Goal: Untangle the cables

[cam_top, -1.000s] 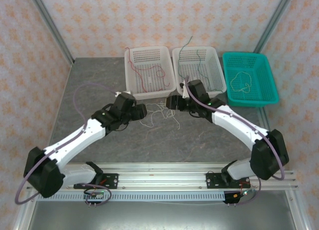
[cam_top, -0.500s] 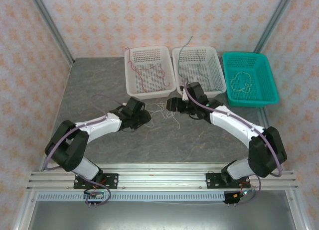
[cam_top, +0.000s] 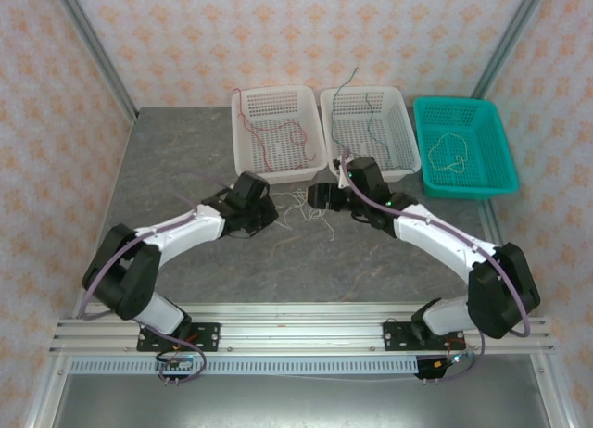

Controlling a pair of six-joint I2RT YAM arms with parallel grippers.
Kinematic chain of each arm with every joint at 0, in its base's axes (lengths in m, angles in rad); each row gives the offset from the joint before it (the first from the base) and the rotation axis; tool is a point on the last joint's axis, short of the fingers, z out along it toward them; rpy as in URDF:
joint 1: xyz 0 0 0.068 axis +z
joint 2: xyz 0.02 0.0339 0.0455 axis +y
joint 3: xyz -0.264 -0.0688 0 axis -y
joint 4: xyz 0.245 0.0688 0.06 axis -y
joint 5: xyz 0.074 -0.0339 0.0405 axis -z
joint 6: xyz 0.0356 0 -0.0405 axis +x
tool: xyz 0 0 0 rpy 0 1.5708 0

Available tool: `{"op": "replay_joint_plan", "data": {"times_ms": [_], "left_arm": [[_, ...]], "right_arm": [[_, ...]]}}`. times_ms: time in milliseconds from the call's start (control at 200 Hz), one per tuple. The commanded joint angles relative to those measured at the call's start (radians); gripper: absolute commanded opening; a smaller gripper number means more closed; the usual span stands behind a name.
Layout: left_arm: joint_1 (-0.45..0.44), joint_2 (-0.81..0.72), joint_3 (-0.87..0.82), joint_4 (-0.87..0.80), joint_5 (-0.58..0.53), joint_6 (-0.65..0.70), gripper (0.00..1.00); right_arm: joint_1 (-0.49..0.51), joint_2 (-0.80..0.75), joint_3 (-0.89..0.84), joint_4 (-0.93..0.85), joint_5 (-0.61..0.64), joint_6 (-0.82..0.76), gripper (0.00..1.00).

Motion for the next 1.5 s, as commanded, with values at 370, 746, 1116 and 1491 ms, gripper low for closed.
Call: {"op": "replay_joint_plan", "data": {"times_ms": [370,746,1116,1491], "left_arm": [[-0.036,-0.128,0.467,-0.184,0.127,0.153,0.00],[-0.033,-0.069,0.952,-0.271,0.112,0.268,0.00],[-0.021,-0.043,1.040,-0.331,0.021,0.351,0.00],[-0.010,-0.238,0.690,-0.165,-0.023,0.458,0.74]], "right_arm": [[0.088,0.073,-0.165,0.911,0.047,-0.838,0.83],[0.088,0.284,-0.129,0.937,-0.097,-0.680,0.15],[0.087,-0.021,-0.271,0.748,-0.041,-0.513,0.00],[-0.118,-0.271,-0.086,0.377,0.242,-0.045,0.00]]}}
